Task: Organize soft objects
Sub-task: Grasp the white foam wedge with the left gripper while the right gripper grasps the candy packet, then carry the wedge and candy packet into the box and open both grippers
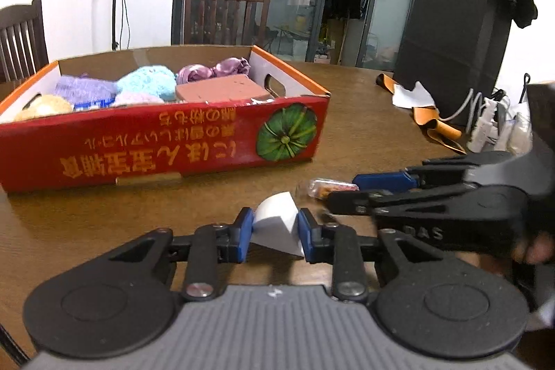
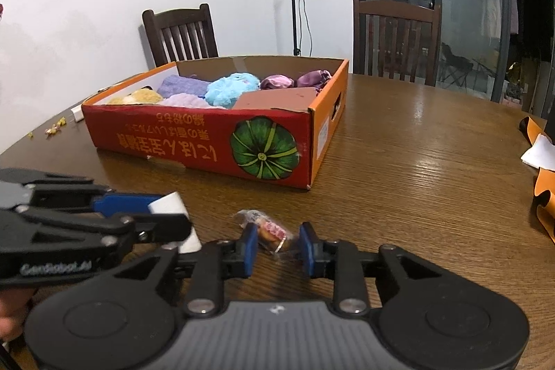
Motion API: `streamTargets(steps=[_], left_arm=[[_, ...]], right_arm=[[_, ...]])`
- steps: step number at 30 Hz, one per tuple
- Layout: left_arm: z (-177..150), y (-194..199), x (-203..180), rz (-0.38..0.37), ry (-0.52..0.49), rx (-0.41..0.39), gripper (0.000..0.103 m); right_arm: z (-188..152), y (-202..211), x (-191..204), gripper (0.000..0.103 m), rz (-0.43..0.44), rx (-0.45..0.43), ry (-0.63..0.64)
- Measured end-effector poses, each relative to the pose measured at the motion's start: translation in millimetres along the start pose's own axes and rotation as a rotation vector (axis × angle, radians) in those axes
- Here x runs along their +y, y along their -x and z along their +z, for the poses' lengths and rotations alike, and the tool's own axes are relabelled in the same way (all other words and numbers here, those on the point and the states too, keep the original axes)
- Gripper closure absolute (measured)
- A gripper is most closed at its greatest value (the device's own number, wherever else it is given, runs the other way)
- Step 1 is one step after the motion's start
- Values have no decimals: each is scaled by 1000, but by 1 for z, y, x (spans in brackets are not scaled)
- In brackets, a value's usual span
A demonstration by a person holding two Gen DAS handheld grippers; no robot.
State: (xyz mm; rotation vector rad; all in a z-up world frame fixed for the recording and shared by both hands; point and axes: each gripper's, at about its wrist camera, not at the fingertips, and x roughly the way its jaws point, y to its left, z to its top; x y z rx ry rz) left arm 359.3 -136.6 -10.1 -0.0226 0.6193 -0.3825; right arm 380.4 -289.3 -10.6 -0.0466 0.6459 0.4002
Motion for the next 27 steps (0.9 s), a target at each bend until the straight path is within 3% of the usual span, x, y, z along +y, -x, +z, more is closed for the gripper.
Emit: streamTargets(steps=[4, 7, 10, 14, 21, 27], left_arm=[[-6, 21, 2, 0, 16, -10, 74], [-11, 37, 8, 9, 41, -17, 74], [-16, 54, 14, 19, 70, -25, 74], [-26, 78, 23, 32, 95, -36, 74], [-43, 122, 24, 28, 90, -60, 74], [-49, 147, 18, 17, 60, -117, 74]], right_arm=[[3, -5, 2, 62, -20, 10, 31], [4, -7, 6, 78, -25, 11, 55], [4, -6, 13, 84, -47, 10, 74], [-2, 12, 25, 85, -58, -16, 49], [-40, 69, 59, 85, 14, -65, -44], [-56, 95, 82, 85, -18, -81, -46]])
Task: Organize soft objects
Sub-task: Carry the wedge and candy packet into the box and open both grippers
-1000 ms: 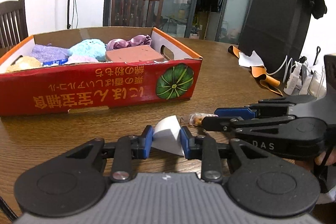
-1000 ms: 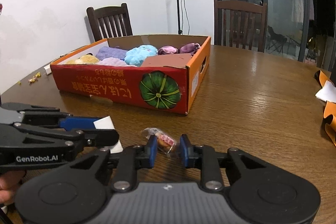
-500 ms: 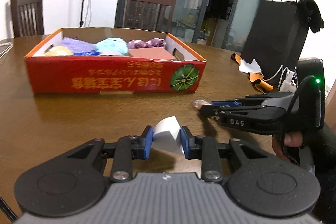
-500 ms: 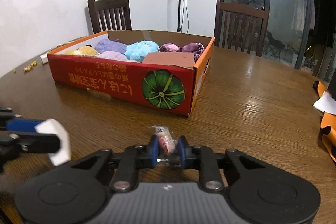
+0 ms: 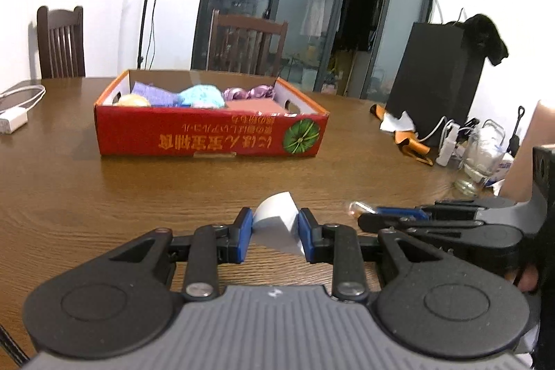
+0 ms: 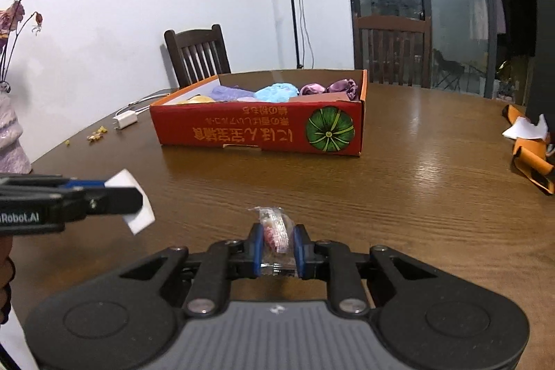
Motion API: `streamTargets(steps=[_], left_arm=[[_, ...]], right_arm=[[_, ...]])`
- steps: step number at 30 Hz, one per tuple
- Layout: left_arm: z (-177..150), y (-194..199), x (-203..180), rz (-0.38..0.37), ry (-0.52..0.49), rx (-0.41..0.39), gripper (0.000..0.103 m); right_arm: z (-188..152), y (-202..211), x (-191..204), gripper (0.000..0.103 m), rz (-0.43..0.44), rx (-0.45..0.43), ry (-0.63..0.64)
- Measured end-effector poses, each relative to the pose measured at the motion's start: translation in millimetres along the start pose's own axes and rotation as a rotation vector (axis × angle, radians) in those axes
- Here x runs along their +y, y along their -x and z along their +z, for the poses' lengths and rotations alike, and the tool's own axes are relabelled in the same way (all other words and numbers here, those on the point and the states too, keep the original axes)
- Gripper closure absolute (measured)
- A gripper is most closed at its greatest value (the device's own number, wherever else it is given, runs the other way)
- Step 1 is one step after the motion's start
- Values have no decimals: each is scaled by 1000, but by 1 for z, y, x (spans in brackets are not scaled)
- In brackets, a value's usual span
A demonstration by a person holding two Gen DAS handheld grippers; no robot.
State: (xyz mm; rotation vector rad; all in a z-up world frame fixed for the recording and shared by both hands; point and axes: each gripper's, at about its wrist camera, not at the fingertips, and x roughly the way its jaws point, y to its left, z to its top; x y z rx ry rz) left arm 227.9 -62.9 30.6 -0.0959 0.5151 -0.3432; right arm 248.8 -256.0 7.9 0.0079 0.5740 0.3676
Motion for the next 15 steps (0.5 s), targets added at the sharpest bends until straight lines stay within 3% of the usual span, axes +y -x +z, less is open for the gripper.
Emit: streamTargets(steps=[8, 15], left_arm=[[11, 10, 11, -1, -7, -57, 73], [64, -19, 25, 18, -54, -124, 73]], right_arm=[[11, 13, 23, 85, 0, -58, 17], [60, -5, 19, 85, -18, -115, 48]])
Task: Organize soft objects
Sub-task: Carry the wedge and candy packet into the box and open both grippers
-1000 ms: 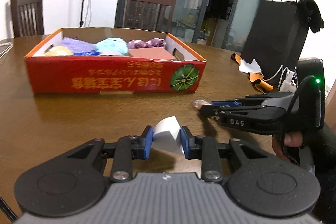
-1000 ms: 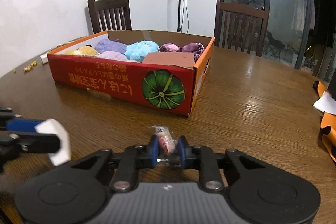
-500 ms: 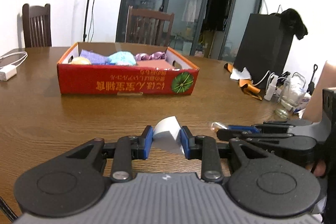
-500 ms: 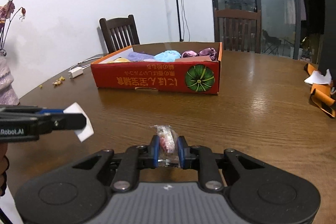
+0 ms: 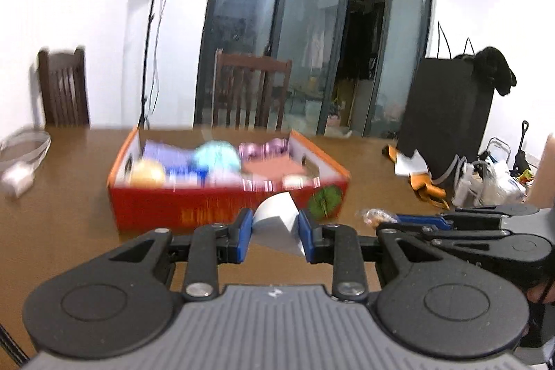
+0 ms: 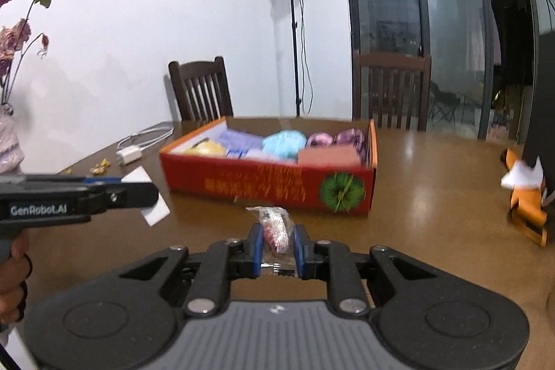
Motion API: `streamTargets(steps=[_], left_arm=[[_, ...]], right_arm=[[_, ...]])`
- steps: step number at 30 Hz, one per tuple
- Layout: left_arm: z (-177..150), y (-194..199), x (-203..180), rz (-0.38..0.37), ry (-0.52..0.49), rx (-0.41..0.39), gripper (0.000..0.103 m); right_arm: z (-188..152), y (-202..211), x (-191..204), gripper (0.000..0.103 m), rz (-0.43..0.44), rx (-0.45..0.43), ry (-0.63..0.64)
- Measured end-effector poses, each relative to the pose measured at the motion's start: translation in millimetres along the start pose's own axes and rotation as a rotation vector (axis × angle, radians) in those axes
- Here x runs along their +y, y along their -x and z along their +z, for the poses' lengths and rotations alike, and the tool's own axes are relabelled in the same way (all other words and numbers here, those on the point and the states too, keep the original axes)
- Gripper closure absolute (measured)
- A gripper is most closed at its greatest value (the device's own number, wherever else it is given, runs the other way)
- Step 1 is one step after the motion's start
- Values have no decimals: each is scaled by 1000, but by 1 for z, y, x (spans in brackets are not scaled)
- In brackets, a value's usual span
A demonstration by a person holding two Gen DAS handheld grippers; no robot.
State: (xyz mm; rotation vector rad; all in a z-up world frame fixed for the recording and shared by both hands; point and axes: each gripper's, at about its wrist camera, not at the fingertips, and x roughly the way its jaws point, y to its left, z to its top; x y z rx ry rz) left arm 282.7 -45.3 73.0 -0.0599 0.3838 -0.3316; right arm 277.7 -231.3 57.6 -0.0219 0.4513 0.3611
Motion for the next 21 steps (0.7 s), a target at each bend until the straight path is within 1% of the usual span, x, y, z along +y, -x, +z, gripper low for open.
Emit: streamTargets(steps=[1, 3, 4, 8, 11, 16, 18, 19, 21], left_arm=[[10, -10, 4, -7, 2, -8, 73], [31, -38, 17, -13, 35, 3, 73], [42, -54, 24, 0, 60, 15, 73], [69, -110, 40, 37, 63, 30, 73], [78, -154, 52, 53, 89, 74, 73], [73, -206, 60, 63, 108, 129, 72], [67, -221, 66, 67, 142, 131, 56], [66, -225, 68, 64, 157, 135, 44], [64, -230, 75, 38, 176, 145, 42]], right_arm=[[8, -7, -2, 85, 3, -8, 3], [25, -24, -6, 85, 6, -16, 3], [33, -34, -8, 85, 8, -19, 3], [59, -79, -20, 85, 8, -6, -28], [67, -117, -28, 85, -10, 31, -50], [63, -170, -36, 85, -25, 96, -92], [57, -184, -35, 84, -24, 116, -98], [55, -189, -36, 82, -23, 122, -98], [54, -195, -35, 76, -31, 111, -99]])
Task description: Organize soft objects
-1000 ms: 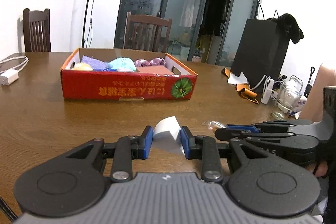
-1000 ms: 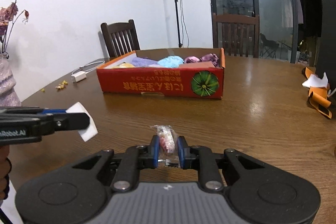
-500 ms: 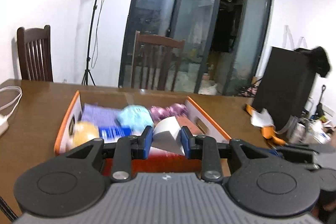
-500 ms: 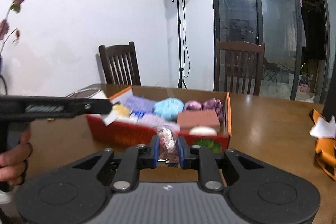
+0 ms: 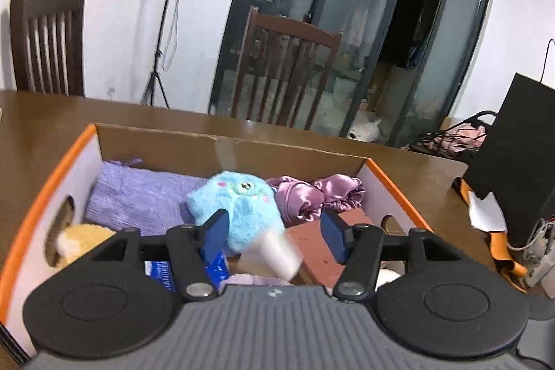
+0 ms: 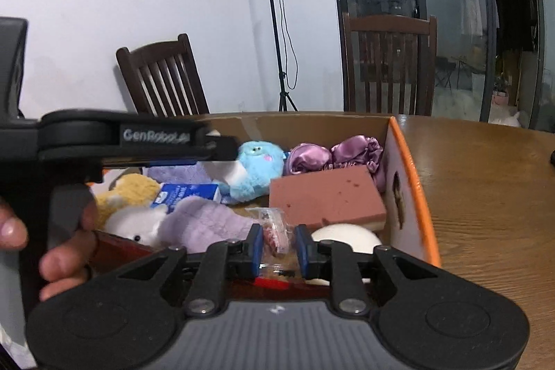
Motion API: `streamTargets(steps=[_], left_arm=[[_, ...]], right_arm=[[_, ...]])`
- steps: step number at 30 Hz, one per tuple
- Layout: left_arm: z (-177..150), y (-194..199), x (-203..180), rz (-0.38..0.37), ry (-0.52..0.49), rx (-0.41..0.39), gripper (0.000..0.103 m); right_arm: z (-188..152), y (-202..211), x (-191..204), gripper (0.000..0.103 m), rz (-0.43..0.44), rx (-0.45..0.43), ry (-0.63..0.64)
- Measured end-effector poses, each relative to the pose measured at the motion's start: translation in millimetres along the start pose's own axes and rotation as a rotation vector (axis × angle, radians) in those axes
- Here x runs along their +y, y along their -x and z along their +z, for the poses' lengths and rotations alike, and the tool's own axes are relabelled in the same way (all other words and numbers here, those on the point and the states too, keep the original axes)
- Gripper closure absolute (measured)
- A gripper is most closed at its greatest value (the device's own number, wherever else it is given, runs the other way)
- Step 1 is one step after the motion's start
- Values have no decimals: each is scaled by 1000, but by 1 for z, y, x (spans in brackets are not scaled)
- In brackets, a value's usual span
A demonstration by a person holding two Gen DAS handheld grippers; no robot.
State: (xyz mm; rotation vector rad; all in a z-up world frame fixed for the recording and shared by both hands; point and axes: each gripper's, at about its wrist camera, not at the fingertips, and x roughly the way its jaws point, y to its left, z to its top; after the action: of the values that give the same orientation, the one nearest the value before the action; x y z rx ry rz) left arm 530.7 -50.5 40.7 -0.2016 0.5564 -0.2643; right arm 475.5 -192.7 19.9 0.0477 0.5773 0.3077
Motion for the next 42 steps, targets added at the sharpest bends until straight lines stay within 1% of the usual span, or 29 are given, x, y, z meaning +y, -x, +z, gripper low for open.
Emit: streamTargets(steps=[1, 2, 5, 9, 12, 16, 18, 20, 21, 26, 28, 30, 32, 33, 34, 36, 38, 42], left_arm=[[0, -1, 1, -7, -4, 5, 42], [1, -1, 3, -1, -8, 5, 42], [4, 4, 11, 13, 20, -6, 39], [8, 16, 16, 27, 45, -23, 39], [8, 31, 16, 33, 52, -44, 35], [3, 55, 15, 54, 30, -51, 34], [1, 72, 13, 63, 17, -64, 30], [-1, 90, 12, 73, -2, -88, 21], [-2, 100, 11, 79, -13, -102, 19], [-10, 146, 7, 121, -67, -147, 12], [-14, 159, 5, 138, -93, -166, 8], [-19, 173, 2, 162, -120, -189, 7], [-25, 185, -2, 177, -147, -225, 1], [-29, 191, -3, 178, -158, -257, 0], [-33, 197, -6, 182, -170, -289, 0], [-43, 205, -11, 204, -204, -335, 0], [-50, 210, -15, 214, -229, -355, 0], [-62, 221, -20, 203, -224, -372, 0]], right_arm=[[0, -2, -1, 68, 1, -2, -9], [2, -3, -3, 64, 5, -6, -20], [4, -4, -6, 63, 4, -17, -41], [7, 0, -8, 62, -2, -26, -47], [11, 11, -7, 62, -10, -44, -46], [15, 34, -4, 61, -26, -68, -37], [17, 47, -2, 59, -32, -84, -31], [19, 62, 0, 51, -37, -101, -25], [20, 69, 2, 49, -42, -111, -24], [21, 99, 8, 45, -53, -132, -25], [21, 109, 14, 43, -50, -139, -21], [20, 117, 19, 42, -52, -148, -13], [17, 125, 24, 38, -56, -174, -1], [14, 128, 26, 32, -61, -198, 6], [11, 132, 27, 20, -68, -227, 15], [3, 136, 30, 4, -91, -296, 40], [-4, 140, 32, 4, -121, -329, 56], [-13, 151, 32, 2, -114, -362, 52]])
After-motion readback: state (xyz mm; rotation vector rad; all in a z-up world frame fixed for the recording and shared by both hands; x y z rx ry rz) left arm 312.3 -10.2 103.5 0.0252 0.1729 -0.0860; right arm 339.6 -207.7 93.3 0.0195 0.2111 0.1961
